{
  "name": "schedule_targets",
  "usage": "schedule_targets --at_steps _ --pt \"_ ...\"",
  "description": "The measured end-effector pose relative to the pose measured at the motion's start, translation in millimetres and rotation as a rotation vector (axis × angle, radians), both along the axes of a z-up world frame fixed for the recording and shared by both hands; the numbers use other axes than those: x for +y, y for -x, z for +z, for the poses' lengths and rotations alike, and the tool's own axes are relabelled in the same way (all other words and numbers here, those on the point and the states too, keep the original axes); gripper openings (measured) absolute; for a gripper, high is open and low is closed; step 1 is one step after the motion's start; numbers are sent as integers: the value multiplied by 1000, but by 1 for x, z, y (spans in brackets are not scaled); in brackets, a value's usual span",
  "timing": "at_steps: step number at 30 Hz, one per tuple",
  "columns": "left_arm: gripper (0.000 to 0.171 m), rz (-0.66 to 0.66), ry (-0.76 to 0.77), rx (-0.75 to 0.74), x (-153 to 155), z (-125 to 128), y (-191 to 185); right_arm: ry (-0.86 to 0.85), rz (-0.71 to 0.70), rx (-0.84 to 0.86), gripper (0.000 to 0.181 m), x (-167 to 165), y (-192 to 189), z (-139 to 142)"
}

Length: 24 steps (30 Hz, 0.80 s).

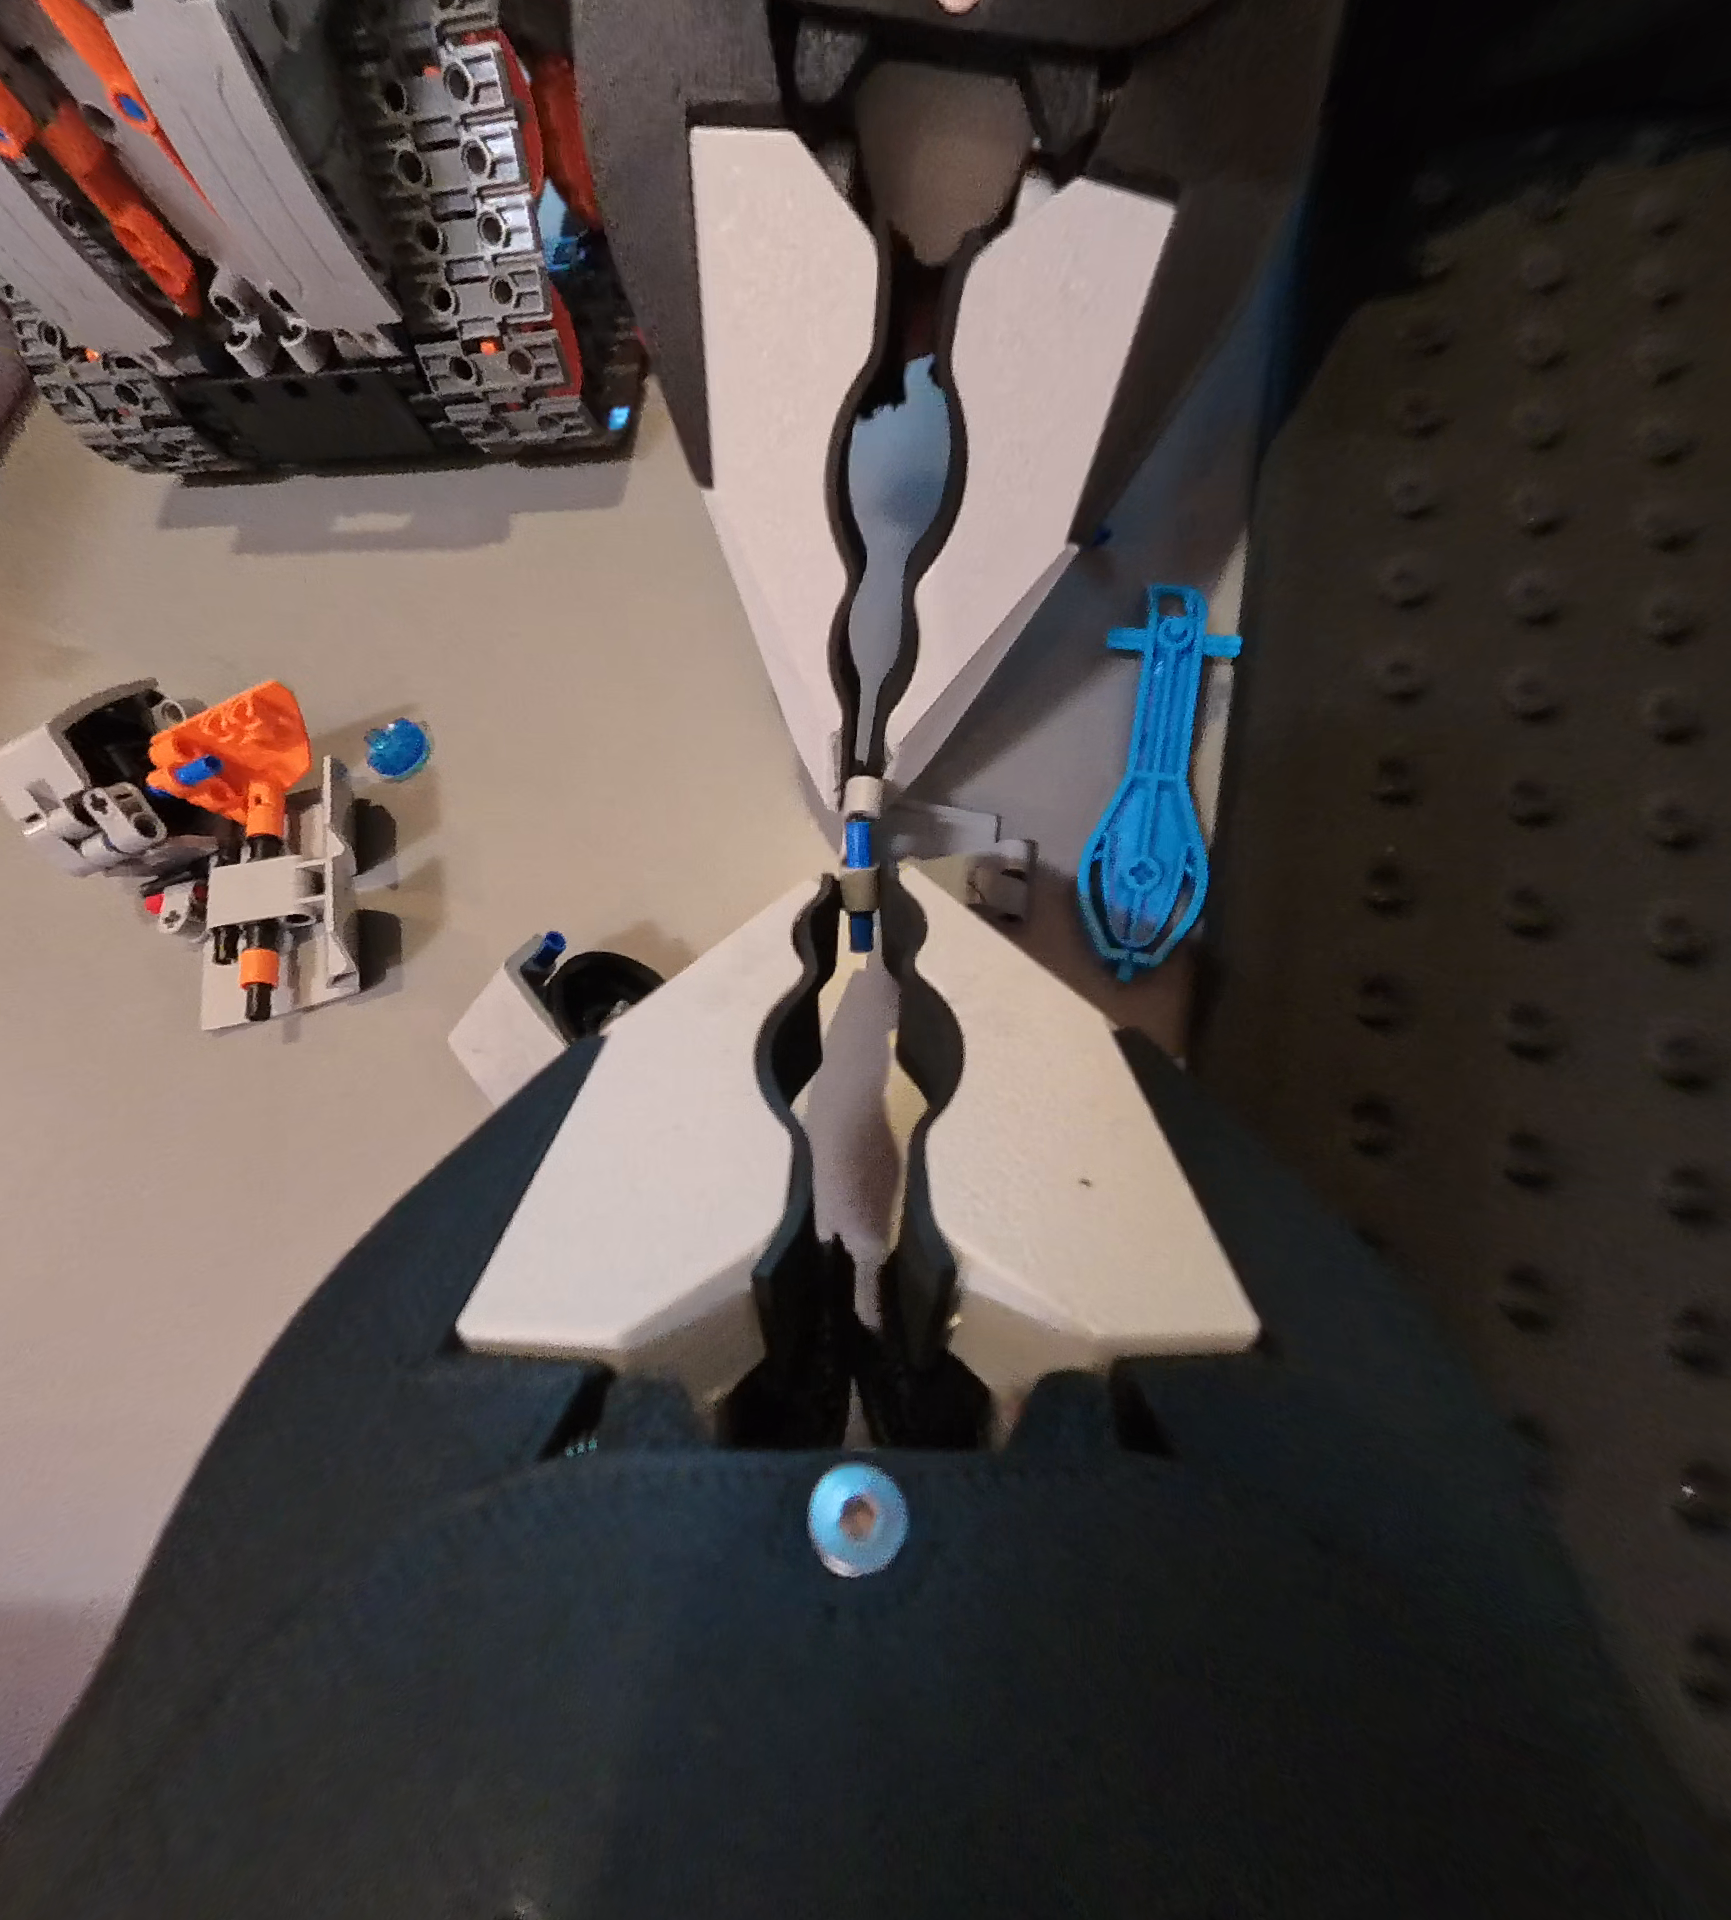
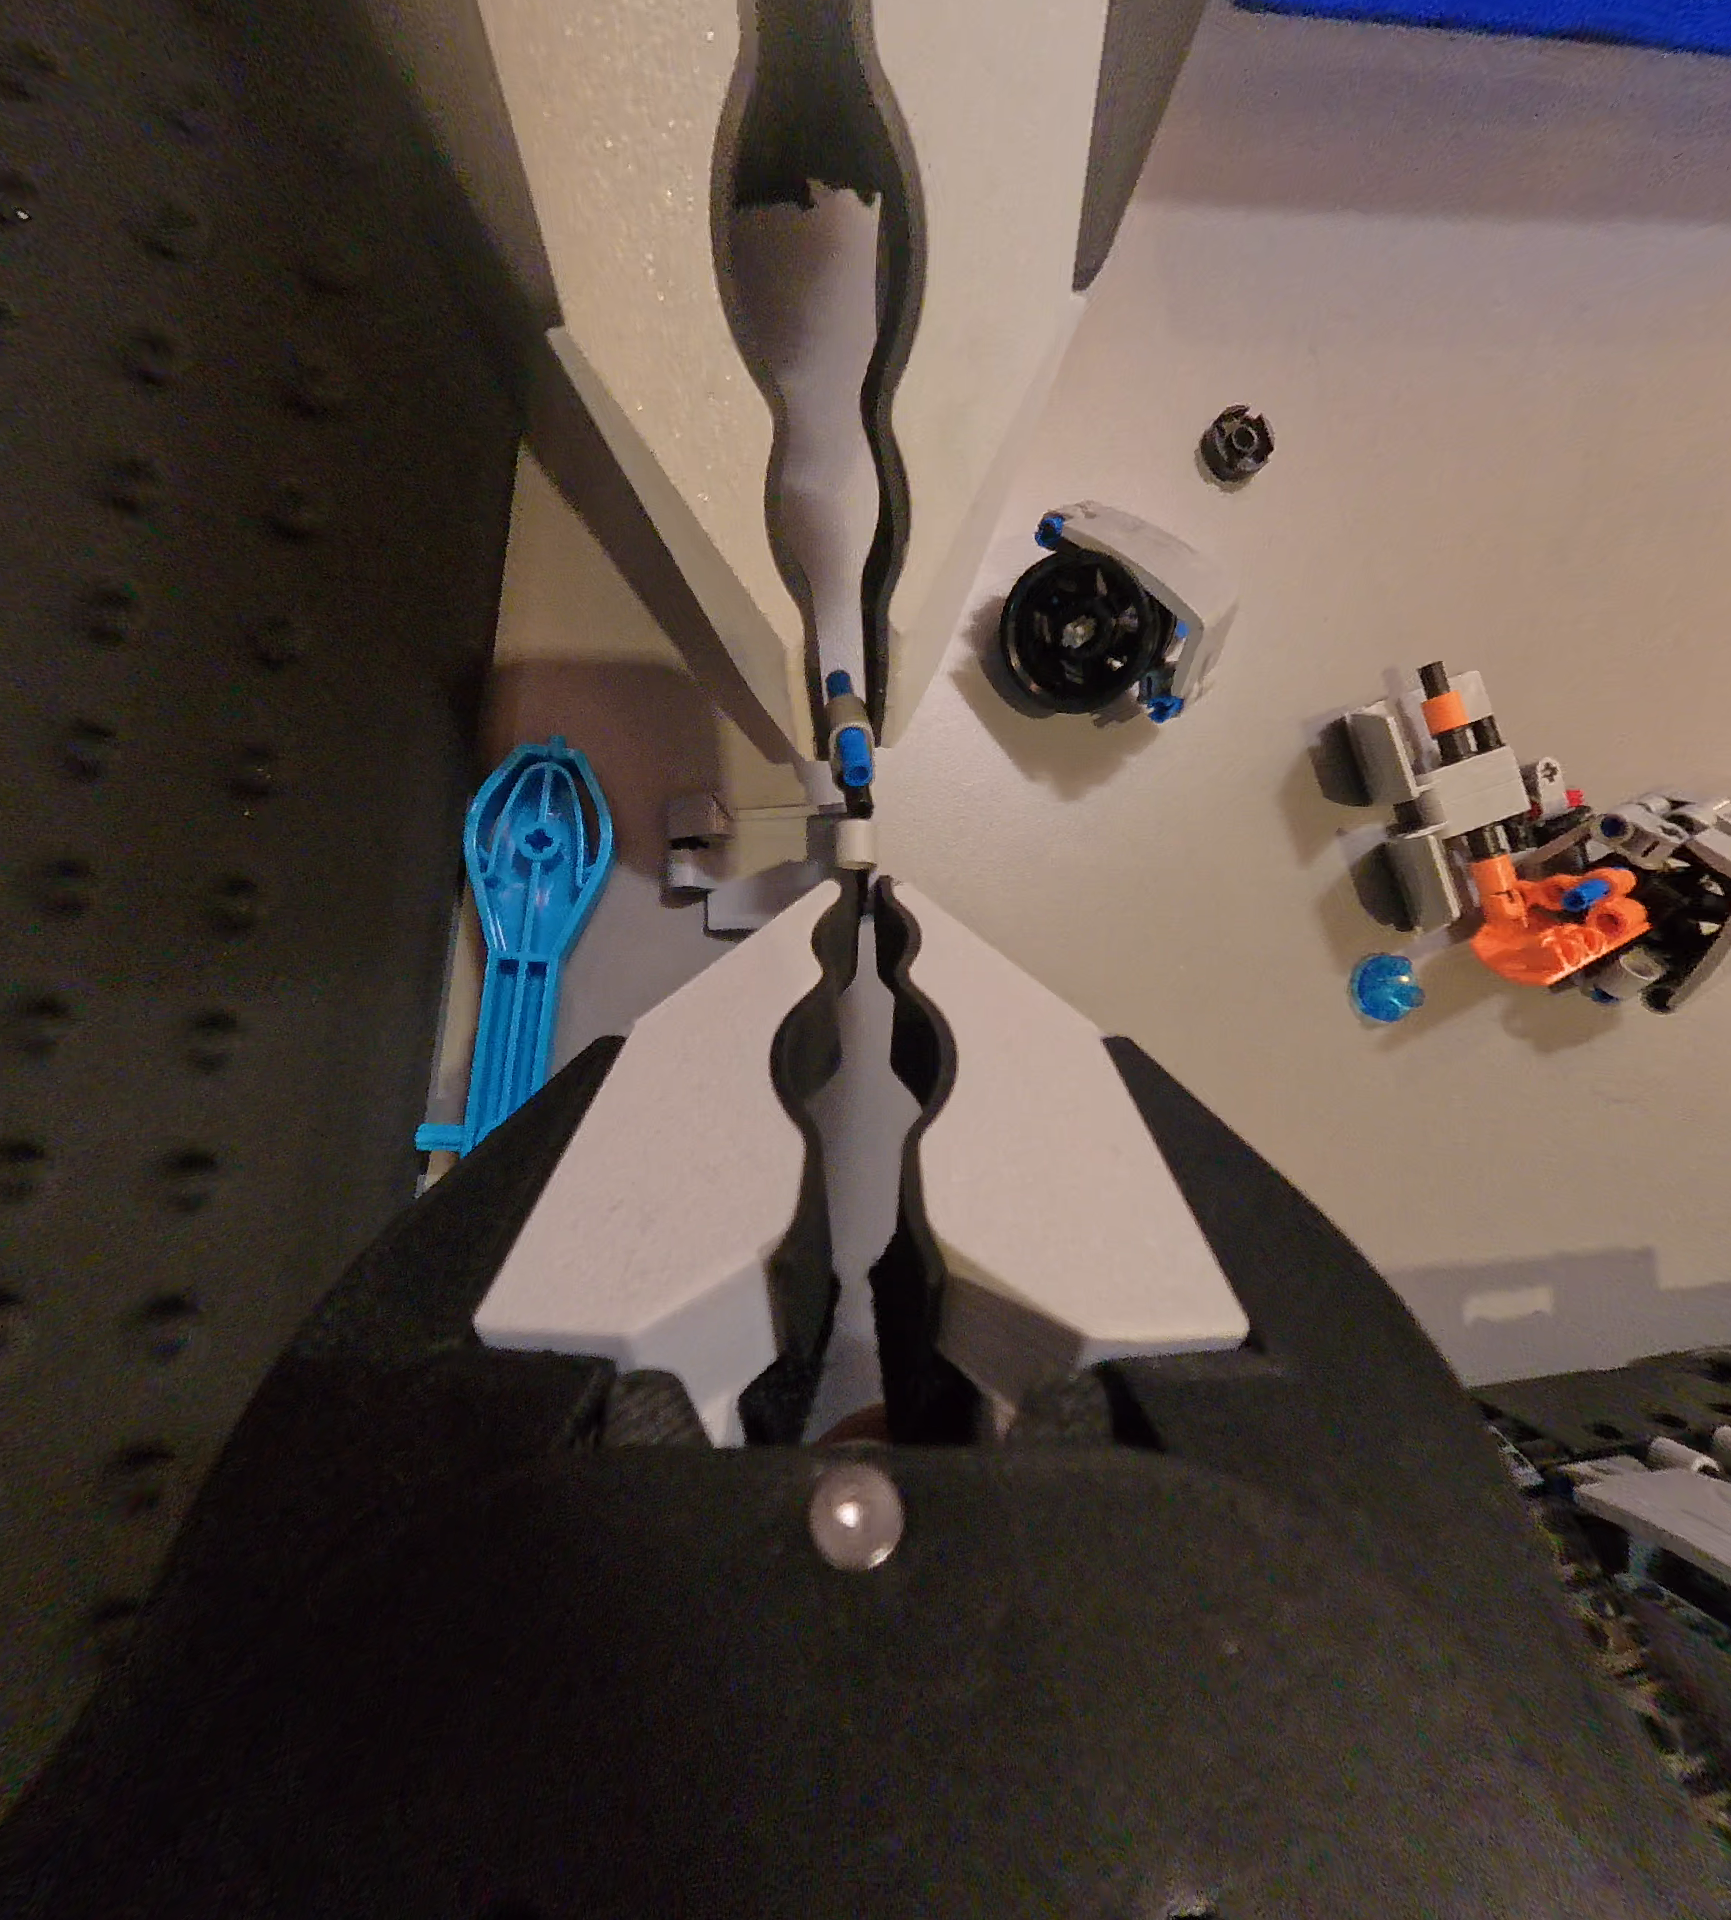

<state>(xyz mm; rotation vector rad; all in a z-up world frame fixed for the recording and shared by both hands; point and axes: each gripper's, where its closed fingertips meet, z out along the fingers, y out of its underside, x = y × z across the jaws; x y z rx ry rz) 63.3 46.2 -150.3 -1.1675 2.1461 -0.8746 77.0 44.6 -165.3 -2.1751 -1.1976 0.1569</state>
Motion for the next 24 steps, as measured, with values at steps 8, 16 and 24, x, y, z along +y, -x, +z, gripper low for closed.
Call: schedule_targets --at_steps 8,16,24 --pt "5 -17 -201 -5 2 -3 -1 19 -26 7 0 1 -1 -2" --pt "5 -11 -359 -29 5 -1 -3 4 -49 2 0 4 -1 -1" --pt "5 -35 -719 -77 9 0 -5 27 -82 37 0 7 -3 -1"
